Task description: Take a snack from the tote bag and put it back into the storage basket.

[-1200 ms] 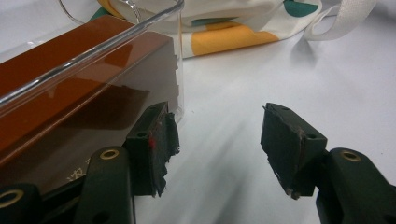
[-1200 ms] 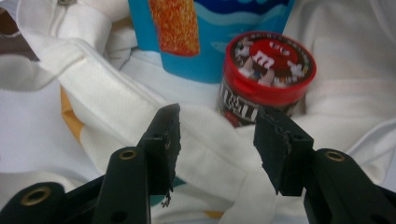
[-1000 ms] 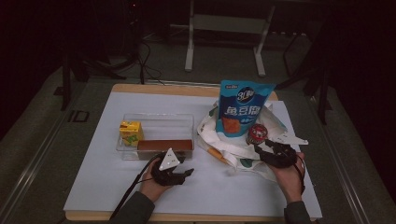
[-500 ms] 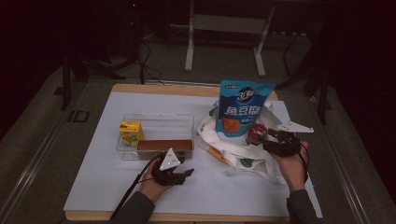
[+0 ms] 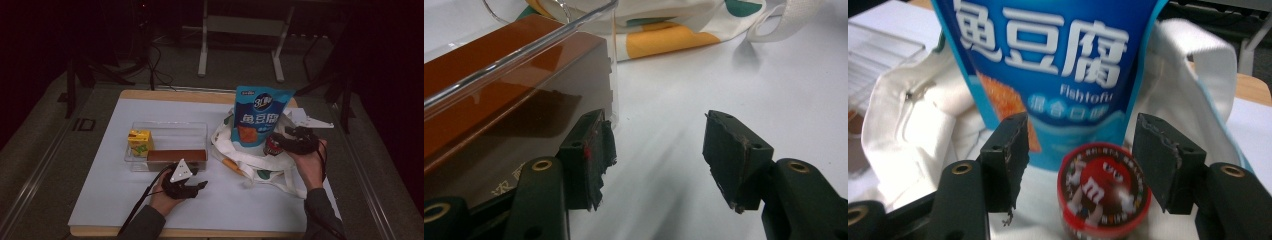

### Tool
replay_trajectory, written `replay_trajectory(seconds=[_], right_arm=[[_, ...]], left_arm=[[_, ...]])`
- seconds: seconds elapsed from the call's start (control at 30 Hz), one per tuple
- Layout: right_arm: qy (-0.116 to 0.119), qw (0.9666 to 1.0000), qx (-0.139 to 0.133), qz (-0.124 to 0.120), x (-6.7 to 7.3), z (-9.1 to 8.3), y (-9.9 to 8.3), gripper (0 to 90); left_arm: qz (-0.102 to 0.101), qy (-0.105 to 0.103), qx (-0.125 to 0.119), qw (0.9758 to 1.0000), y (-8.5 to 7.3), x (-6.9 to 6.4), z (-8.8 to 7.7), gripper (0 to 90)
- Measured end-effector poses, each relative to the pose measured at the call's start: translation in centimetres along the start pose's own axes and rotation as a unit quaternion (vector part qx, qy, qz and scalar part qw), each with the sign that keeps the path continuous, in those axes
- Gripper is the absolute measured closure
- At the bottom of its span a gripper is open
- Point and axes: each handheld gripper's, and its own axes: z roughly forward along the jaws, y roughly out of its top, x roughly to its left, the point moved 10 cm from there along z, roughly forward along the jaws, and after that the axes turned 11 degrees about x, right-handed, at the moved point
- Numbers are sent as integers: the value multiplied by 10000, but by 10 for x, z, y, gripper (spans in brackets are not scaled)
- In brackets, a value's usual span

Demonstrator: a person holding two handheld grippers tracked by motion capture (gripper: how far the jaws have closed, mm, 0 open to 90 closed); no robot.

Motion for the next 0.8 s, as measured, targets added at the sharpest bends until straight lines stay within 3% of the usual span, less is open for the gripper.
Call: replay_trajectory(seconds=[0.4, 0.8], right_arm=[[29, 9999, 80, 128, -11, 16, 27, 379], [269, 9992, -29, 280, -16, 31, 48, 296]], left_arm=[[55, 12, 47, 10000, 0, -1, 1, 430], [40, -5, 65, 10000, 0, 0, 1, 429]])
